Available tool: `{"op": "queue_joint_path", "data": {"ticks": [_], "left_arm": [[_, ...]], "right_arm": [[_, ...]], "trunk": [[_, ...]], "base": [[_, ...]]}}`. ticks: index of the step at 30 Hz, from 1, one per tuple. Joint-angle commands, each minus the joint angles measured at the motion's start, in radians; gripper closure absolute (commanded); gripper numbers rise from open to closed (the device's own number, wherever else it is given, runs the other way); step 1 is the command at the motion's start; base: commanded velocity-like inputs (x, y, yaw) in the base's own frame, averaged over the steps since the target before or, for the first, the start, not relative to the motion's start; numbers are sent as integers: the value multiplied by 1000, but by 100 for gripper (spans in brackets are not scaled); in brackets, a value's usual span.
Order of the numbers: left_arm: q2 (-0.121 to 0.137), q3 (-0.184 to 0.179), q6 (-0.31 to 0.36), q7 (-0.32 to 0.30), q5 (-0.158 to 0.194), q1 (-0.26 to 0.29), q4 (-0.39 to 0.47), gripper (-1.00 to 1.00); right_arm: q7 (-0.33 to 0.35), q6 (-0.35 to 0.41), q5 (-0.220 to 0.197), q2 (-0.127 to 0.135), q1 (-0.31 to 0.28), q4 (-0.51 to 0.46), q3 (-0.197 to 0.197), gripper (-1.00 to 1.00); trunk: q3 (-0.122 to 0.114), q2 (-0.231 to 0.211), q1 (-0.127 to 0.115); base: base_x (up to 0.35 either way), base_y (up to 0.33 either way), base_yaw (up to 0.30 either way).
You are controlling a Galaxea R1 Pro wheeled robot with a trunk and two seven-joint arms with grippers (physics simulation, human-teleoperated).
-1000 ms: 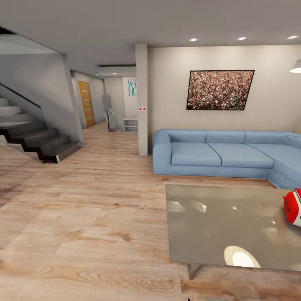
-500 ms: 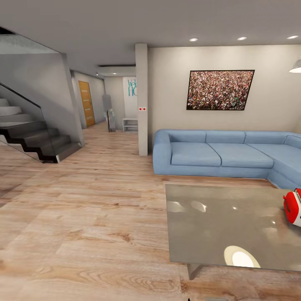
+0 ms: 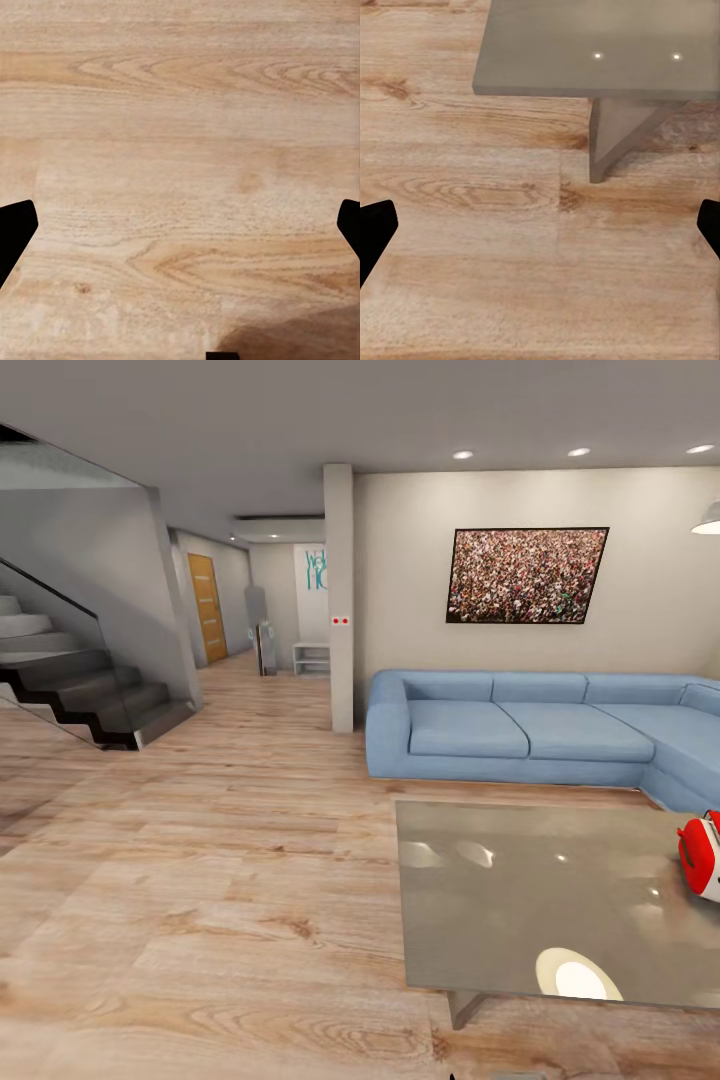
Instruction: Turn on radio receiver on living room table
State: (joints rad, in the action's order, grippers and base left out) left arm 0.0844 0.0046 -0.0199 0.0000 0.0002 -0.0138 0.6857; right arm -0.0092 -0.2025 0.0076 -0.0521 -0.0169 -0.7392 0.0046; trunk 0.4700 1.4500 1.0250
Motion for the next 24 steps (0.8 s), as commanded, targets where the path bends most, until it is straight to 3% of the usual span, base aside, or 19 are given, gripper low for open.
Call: {"op": "queue_joint_path", "data": {"ticks": [1,9,24], "left_arm": [[0,0,0,0,0,0,0,-100],[0,0,0,0,1,0,0,-100],[0,0,0,0,1,0,-1,-100]], "right_arm": [[0,0,0,0,0,0,0,-100],[1,0,0,1,0,0,0,-100],[2,0,0,1,0,0,0,-100]], "trunk": [[0,0,0],[0,0,0],[-4,0,0]], "base": [[0,0,0],[0,0,-16],[0,0,-271]]}}
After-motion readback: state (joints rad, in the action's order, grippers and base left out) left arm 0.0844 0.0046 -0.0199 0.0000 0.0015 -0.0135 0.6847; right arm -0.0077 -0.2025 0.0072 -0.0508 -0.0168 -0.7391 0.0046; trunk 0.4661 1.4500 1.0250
